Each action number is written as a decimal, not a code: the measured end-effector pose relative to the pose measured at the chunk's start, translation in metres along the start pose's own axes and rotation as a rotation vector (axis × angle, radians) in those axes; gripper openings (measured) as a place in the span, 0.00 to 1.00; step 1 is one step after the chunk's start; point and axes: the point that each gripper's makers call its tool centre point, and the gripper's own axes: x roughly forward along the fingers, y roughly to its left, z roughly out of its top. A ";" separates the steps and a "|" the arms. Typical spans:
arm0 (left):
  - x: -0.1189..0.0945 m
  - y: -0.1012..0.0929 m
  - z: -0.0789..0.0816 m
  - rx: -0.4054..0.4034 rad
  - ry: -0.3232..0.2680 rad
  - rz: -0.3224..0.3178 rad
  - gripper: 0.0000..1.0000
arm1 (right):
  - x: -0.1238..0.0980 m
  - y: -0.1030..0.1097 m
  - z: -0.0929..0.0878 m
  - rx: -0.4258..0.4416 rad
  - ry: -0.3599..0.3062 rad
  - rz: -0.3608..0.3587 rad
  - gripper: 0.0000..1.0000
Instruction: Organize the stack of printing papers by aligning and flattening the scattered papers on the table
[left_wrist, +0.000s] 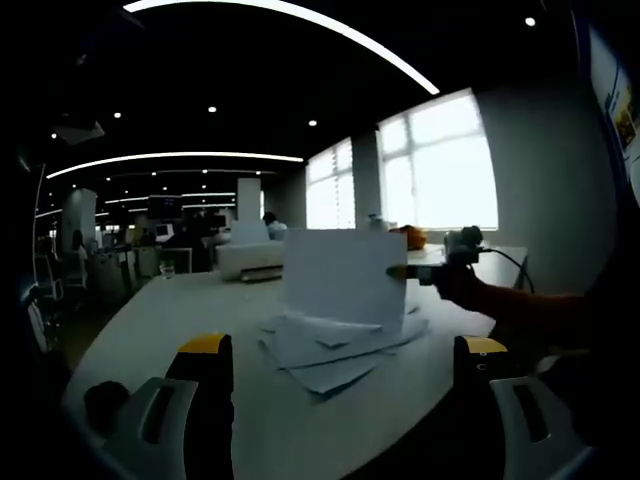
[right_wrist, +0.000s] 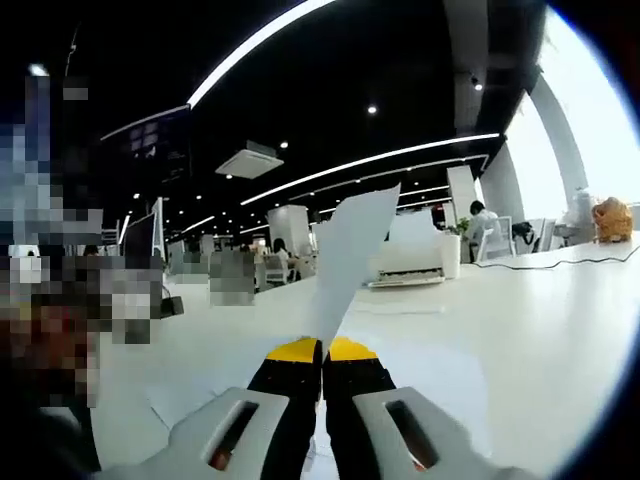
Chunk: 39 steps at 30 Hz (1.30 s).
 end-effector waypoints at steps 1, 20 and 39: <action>0.000 0.000 0.001 -0.001 -0.003 -0.001 0.93 | 0.000 0.003 0.005 -0.005 -0.006 0.007 0.00; 0.003 -0.006 0.002 -0.002 -0.006 -0.012 0.93 | -0.011 0.053 0.064 -0.031 -0.099 0.108 0.00; 0.009 0.001 -0.006 -0.072 -0.017 -0.023 0.92 | -0.034 0.131 0.125 -0.096 -0.195 0.267 0.00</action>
